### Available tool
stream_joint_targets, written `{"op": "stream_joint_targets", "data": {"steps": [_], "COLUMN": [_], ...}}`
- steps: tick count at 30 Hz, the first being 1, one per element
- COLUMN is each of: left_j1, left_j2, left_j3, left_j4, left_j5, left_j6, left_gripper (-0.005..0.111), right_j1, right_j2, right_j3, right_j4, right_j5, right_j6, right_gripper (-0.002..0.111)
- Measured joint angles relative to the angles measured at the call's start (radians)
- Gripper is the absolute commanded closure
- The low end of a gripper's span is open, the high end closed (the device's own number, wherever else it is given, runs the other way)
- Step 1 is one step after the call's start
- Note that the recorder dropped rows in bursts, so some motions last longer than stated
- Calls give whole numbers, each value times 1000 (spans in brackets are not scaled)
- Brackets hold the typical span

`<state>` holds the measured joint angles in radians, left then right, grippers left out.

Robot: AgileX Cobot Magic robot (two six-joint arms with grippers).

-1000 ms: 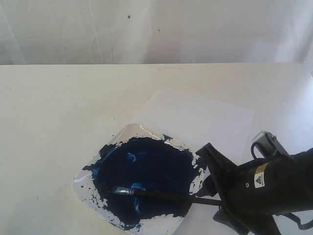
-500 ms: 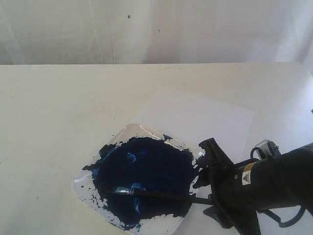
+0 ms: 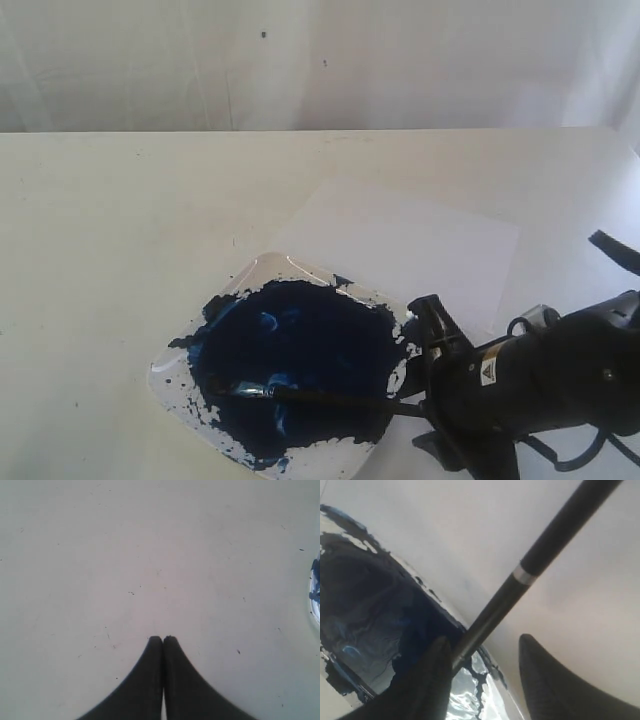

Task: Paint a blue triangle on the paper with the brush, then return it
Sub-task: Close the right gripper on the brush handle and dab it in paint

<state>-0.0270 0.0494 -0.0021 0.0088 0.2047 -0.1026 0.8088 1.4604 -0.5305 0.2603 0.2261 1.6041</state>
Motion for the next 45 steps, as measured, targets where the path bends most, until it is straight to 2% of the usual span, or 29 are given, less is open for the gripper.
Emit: {"op": "stream_joint_targets", "data": {"steps": [35, 40, 45], "left_j1": [-18, -18, -18], "left_j2": [0, 0, 0], "left_j3": [0, 0, 0], "left_j4": [0, 0, 0], "left_j5": [0, 0, 0], "left_j6": [0, 0, 0], "left_gripper": [107, 107, 107], "right_j1": [-1, -1, -1], "right_j2": [88, 88, 88], "right_j3": [0, 0, 0], "right_j4": [-10, -28, -30], "right_j5": [-71, -62, -52], "right_j6": [56, 74, 78], "right_gripper": [69, 81, 81]}}
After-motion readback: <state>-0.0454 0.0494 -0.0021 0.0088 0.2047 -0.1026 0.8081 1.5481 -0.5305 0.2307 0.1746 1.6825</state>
